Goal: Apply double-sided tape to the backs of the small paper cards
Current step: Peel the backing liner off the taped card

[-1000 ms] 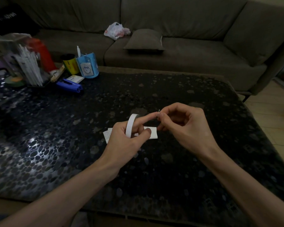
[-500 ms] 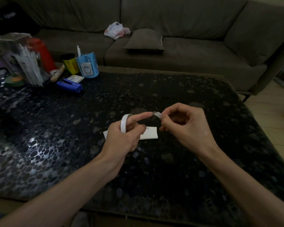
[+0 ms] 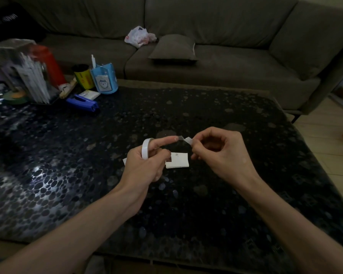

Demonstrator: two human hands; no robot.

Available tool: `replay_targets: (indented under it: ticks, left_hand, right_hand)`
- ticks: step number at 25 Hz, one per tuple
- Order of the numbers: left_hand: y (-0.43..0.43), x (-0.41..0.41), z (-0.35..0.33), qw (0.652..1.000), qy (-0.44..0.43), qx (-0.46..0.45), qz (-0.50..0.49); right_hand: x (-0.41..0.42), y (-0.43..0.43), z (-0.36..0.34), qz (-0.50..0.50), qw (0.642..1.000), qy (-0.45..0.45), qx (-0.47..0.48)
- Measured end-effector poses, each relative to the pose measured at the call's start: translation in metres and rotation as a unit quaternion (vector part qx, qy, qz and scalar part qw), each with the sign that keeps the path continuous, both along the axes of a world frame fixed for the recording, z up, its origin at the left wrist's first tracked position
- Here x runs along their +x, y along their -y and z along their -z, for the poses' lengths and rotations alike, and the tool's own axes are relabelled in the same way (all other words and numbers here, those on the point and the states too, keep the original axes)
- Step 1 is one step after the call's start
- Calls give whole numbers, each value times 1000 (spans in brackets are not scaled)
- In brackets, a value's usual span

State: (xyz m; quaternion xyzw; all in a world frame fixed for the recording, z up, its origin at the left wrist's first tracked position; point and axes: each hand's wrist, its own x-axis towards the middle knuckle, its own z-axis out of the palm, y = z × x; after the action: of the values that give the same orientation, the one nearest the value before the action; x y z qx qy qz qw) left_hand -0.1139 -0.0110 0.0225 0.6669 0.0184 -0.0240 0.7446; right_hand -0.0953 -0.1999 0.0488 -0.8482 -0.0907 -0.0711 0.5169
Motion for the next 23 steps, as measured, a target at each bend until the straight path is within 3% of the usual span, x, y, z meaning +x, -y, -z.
replay_targets:
  ticks: [11, 17, 23]
  left_hand:
    - [1, 1, 0, 1000, -14, 4, -3]
    - [5, 6, 5, 1000, -19, 14, -14]
    - [6, 8, 9, 999, -19, 22, -17]
  right_hand:
    - [6, 6, 8, 17, 1000, -12, -17]
    - [25, 35, 29, 109, 982, -80, -129]
    - [39, 58, 55, 142, 913, -207, -321]
